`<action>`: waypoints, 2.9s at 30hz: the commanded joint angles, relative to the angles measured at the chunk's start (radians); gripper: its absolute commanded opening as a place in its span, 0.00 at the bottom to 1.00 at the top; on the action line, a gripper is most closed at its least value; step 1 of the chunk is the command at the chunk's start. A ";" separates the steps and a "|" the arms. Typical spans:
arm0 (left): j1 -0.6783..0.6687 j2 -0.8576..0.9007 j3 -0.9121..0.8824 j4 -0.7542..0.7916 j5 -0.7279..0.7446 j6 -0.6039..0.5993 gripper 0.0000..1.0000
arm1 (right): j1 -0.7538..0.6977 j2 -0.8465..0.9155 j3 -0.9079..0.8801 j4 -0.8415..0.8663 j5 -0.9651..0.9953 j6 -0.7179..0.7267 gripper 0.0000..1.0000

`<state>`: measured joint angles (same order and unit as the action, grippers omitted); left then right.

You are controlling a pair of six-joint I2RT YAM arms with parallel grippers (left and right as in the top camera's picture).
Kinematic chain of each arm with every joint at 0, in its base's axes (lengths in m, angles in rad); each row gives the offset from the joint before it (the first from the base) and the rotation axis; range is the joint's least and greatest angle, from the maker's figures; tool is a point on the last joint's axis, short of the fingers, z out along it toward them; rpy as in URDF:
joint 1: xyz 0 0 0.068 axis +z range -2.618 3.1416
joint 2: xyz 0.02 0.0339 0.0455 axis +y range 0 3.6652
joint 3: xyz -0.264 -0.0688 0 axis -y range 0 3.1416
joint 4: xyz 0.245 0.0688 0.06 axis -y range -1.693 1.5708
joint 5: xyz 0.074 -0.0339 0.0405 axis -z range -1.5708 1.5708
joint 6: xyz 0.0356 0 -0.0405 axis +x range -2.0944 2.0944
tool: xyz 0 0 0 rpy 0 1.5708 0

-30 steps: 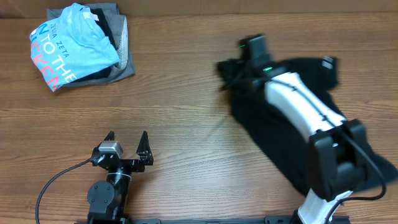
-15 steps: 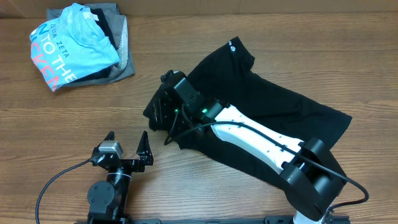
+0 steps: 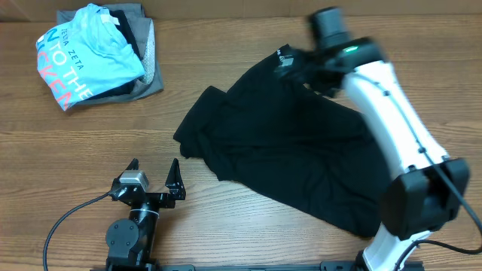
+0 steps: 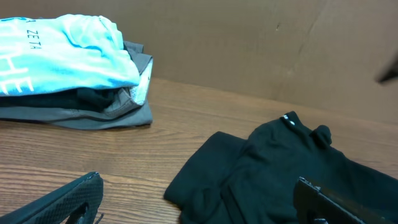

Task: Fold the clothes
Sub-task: 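Lift the black t-shirt with the right gripper and drag it leftward onto the table center, then grasp the shirt's right edge with the right gripper and pull it rightward to flatten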

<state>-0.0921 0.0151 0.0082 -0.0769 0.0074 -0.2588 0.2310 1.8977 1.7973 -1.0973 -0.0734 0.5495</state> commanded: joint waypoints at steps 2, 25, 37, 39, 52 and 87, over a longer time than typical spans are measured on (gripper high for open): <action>-0.006 -0.010 -0.003 0.000 0.008 0.012 1.00 | -0.186 -0.031 -0.002 -0.108 0.060 -0.008 1.00; -0.006 -0.010 -0.003 0.000 0.008 0.012 1.00 | -0.853 -0.030 -0.230 -0.145 0.145 0.157 1.00; -0.006 -0.010 -0.003 0.000 0.008 0.012 1.00 | -0.776 -0.029 -0.380 0.064 0.073 0.046 0.93; -0.006 -0.010 -0.003 0.000 0.008 0.012 1.00 | -0.757 -0.027 -0.384 0.074 0.085 0.054 0.97; -0.006 -0.010 -0.003 0.000 0.008 0.012 1.00 | -0.742 0.067 -0.385 0.082 0.151 0.088 0.96; -0.006 -0.010 -0.003 0.000 0.008 0.012 1.00 | -0.742 0.196 -0.404 0.277 0.147 0.053 0.04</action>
<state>-0.0921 0.0151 0.0082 -0.0765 0.0074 -0.2588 -0.5106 2.0632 1.4097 -0.8478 0.0814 0.6029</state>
